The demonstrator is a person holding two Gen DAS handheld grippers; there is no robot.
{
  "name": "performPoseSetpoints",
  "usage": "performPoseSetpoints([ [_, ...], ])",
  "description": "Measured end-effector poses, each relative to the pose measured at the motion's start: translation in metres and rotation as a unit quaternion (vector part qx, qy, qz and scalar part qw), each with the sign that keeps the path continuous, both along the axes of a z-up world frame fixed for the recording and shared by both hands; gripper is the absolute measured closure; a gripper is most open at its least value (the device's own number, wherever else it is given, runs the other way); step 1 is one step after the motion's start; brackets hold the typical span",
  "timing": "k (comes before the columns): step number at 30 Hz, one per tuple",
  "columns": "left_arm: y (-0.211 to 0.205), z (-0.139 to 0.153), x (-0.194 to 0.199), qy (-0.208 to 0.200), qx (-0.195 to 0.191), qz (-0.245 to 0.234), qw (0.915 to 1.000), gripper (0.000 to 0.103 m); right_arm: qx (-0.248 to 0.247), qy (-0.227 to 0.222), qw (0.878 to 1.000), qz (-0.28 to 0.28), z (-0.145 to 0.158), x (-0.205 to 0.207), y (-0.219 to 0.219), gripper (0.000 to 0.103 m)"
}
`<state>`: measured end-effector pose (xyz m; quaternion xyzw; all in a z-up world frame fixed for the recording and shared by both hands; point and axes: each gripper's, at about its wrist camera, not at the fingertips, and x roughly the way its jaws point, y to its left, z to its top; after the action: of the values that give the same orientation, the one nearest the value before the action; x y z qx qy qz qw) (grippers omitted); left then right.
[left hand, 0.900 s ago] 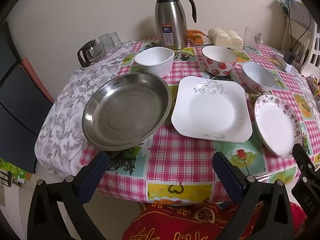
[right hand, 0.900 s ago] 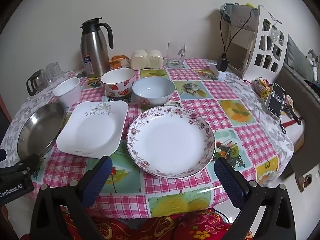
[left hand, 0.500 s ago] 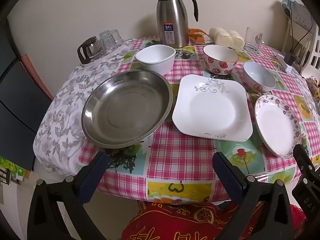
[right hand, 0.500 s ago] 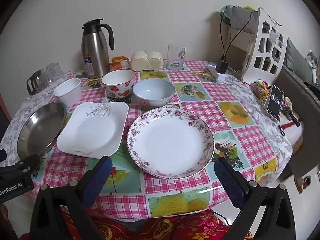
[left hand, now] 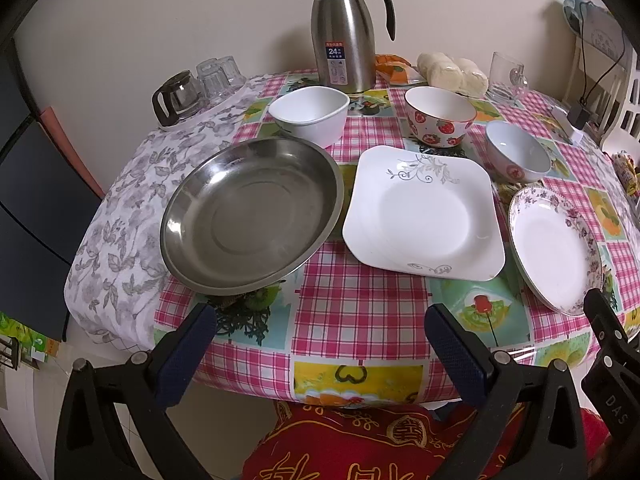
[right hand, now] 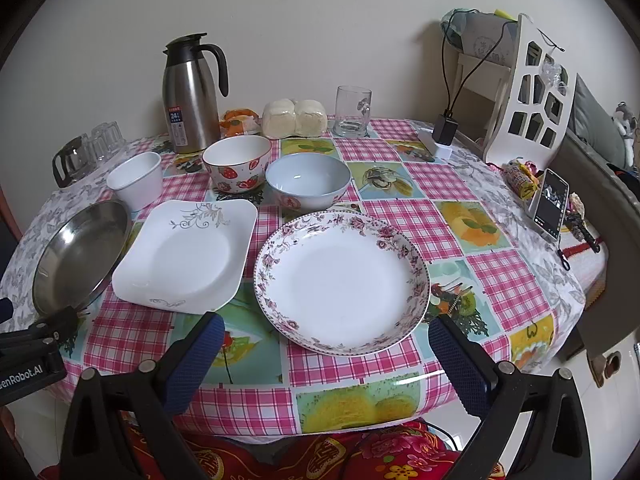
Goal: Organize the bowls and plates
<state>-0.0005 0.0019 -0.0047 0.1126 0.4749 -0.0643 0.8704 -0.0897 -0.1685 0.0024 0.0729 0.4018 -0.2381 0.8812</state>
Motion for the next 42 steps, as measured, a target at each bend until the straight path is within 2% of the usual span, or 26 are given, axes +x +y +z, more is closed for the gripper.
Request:
performPoseSetpoints([
  [42,-0.0002,-0.0052,-0.0019,0.004,-0.002,0.0,1.0,0.0,0.0,0.003,1.0,0.001,-0.0037,0.0003,-0.0002,0.0],
])
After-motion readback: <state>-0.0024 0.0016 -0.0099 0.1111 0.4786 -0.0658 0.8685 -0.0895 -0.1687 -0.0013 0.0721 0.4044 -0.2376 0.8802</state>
